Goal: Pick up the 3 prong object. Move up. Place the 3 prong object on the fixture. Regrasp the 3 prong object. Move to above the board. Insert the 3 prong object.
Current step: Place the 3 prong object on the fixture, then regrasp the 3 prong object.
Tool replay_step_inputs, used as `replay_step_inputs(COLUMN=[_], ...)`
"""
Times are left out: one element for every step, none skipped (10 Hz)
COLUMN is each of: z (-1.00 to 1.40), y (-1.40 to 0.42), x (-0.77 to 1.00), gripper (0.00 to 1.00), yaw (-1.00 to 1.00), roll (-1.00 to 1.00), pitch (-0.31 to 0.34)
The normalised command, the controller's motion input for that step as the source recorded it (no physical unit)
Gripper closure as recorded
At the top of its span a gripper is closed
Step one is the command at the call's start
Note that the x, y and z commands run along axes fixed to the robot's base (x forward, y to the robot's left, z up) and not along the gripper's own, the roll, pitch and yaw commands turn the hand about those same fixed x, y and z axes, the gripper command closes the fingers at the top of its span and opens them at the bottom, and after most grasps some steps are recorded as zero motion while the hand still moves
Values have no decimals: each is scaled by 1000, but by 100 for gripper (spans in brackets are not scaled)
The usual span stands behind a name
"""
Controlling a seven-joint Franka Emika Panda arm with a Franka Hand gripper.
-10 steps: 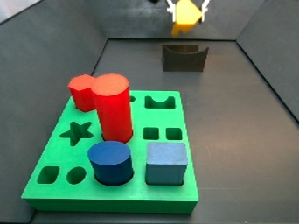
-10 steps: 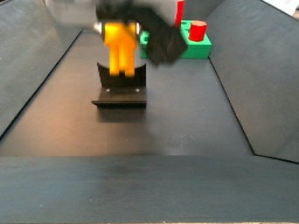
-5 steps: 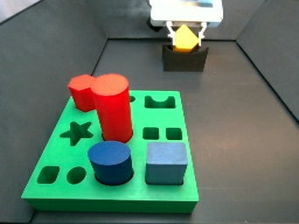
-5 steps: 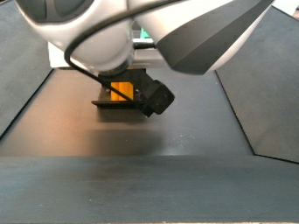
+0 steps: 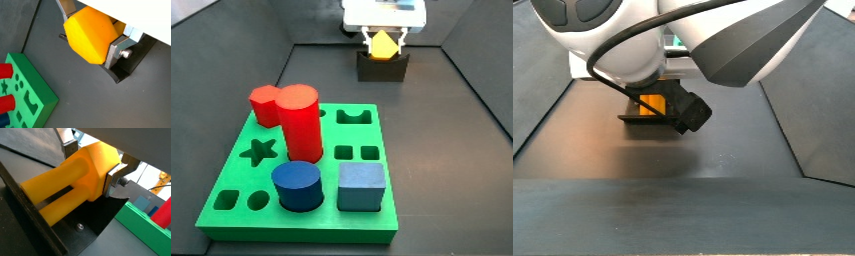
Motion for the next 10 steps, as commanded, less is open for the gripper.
replay_step_inputs(z=[-452,-167,0,1000,1000,1000,1000,1000,876,615], y=[166,-500,0,0,1,1,-1,-1,0,2], x=[90,0,0,0,-8,-17,-31,-36,-42,-37], gripper=[100,100,0,0,0,0,0,0,0,0], yaw=[-123,0,0,-2,2,1,-10,-16,-19,-16], roll=[-60,0,0,62,65,64,49,41,21,3], pitch=[-7,0,0,49,53,52,33,25,11,-6])
